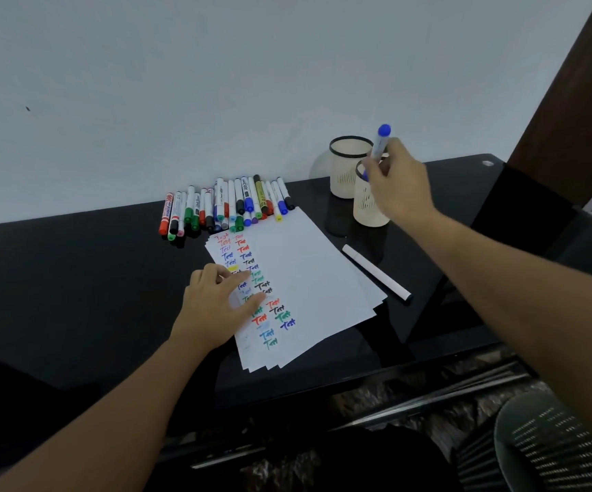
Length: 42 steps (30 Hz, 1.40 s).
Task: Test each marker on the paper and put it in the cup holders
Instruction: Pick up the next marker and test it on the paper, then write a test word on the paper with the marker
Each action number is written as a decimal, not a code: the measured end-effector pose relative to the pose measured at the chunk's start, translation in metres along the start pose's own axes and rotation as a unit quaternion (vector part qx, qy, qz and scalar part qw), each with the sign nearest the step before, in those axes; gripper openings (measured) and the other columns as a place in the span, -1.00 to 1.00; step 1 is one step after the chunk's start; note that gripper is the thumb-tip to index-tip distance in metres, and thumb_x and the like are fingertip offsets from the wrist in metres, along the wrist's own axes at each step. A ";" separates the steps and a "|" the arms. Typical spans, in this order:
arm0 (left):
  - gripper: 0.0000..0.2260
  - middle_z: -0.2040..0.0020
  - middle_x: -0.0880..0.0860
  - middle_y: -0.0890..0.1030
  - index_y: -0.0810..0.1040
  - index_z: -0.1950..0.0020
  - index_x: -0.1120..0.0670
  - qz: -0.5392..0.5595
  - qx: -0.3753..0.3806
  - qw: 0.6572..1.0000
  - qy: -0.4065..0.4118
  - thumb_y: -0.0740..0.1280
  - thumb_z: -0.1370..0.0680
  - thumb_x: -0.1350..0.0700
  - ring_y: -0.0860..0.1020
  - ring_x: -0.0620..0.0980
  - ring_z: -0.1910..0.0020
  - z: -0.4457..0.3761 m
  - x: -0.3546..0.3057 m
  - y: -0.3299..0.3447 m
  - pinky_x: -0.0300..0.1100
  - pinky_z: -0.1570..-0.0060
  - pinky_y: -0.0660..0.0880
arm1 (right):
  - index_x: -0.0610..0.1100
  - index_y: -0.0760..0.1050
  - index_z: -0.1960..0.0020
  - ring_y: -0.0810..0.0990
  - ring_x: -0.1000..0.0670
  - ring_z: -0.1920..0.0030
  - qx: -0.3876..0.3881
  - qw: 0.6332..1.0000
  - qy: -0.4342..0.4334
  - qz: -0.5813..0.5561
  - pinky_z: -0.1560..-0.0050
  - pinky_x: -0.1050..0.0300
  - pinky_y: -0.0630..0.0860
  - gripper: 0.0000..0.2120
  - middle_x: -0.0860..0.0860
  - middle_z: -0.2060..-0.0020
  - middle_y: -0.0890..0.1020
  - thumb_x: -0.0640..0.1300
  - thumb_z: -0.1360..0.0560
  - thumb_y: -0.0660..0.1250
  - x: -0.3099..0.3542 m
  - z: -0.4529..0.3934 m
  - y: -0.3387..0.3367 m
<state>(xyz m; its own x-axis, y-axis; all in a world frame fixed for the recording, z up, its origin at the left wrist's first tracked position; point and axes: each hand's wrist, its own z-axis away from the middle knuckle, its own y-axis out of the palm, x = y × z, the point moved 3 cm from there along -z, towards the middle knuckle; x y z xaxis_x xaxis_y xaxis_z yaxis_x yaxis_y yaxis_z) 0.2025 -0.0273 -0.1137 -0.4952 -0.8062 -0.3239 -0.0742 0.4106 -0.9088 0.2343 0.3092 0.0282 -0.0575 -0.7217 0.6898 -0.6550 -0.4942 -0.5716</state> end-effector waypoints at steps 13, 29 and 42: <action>-0.27 -0.16 -0.12 0.33 0.55 -0.40 -0.13 0.017 0.001 1.000 -0.004 0.11 -0.40 -0.53 0.29 -0.09 -0.13 -0.001 0.000 -0.001 0.05 -0.25 0.42 | -0.01 0.50 -0.07 0.66 -0.08 -0.01 0.025 0.990 0.139 0.004 -0.12 -0.25 0.61 -0.81 0.03 0.08 0.64 0.10 -0.64 0.27 -0.040 -0.035 0.009; -0.27 -0.15 -0.12 0.34 0.54 -0.40 -0.13 0.023 0.003 1.000 -0.008 0.12 -0.40 -0.53 0.29 -0.09 -0.14 0.001 -0.002 -0.003 0.03 -0.25 0.42 | 0.01 0.57 -0.19 0.63 -0.02 -0.07 0.010 0.991 0.133 -0.019 -0.08 0.00 0.59 -0.77 0.02 -0.01 0.65 0.09 -0.61 0.34 -0.035 -0.028 0.006; -0.42 -0.14 -0.14 0.37 0.49 -0.45 -0.11 0.076 0.044 0.996 -0.026 0.36 -0.50 -0.32 0.44 -0.16 -0.08 -0.022 0.015 -0.017 -0.16 -0.12 0.49 | 0.08 0.59 -0.22 0.57 0.09 0.13 0.238 0.956 -0.118 0.124 -0.03 -0.02 0.59 -0.81 0.11 0.11 0.61 0.06 -0.66 0.29 0.024 0.055 0.093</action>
<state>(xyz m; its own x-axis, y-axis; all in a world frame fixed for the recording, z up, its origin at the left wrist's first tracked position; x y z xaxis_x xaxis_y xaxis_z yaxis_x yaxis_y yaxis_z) 0.1777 -0.0367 -0.0971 -0.4492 -0.7597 -0.4702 0.0753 0.4922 -0.8672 0.2136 0.2199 -0.0328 0.0412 -0.9070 0.4190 -0.2234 -0.4171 -0.8810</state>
